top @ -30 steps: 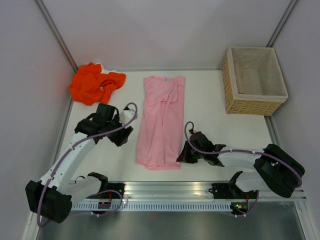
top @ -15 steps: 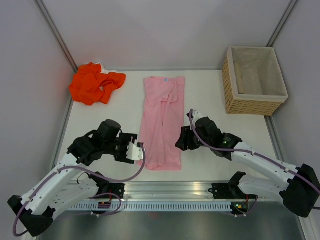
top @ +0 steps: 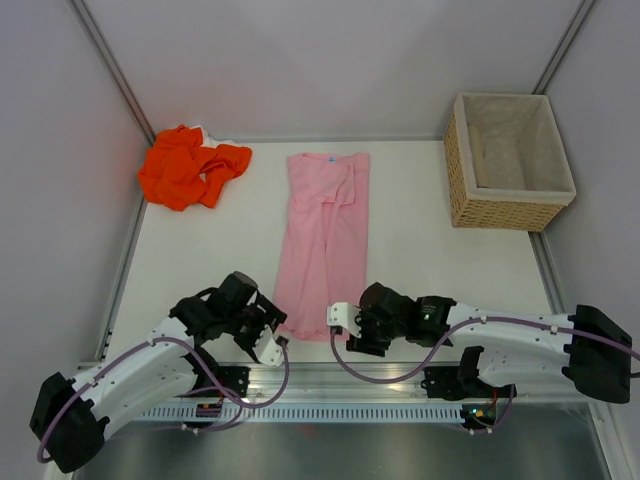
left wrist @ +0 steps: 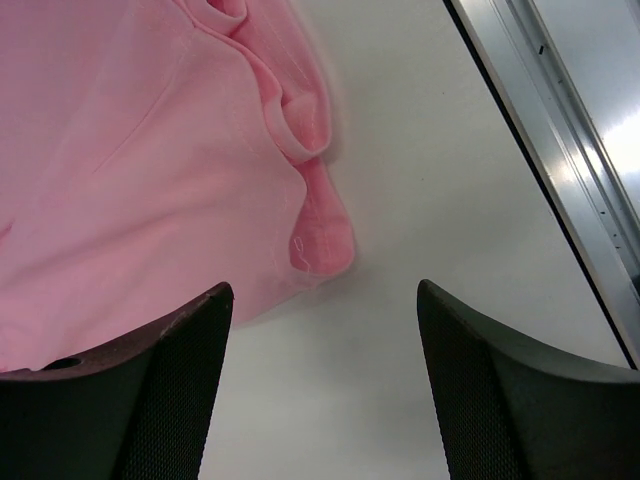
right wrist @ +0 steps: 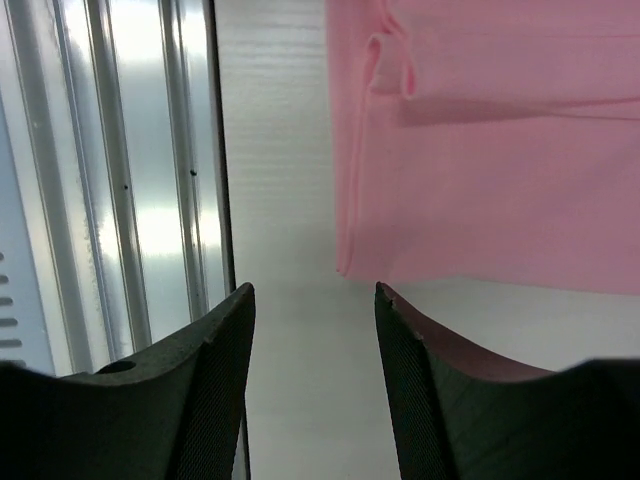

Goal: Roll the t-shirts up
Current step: Roll the tshirt

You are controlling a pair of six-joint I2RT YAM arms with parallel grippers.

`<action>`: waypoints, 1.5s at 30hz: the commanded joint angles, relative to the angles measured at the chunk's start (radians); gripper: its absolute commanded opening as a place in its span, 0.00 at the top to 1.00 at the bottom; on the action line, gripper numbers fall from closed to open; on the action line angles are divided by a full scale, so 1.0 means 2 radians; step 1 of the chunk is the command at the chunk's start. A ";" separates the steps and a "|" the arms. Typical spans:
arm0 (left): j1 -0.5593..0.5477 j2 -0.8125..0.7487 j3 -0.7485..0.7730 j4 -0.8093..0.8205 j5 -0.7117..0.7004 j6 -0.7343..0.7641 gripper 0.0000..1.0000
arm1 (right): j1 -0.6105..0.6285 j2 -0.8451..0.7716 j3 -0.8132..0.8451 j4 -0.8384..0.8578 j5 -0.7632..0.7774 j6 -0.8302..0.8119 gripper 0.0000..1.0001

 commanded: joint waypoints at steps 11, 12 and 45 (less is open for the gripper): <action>-0.003 0.095 0.002 0.067 0.028 0.051 0.32 | 0.043 0.066 -0.035 0.079 0.067 -0.104 0.44; -0.003 0.099 0.003 0.072 0.028 0.047 0.34 | 0.044 0.069 -0.034 0.079 0.068 -0.102 0.45; 0.050 0.202 0.155 0.063 0.062 -0.309 0.98 | -0.095 0.022 0.023 0.051 -0.057 -0.040 1.00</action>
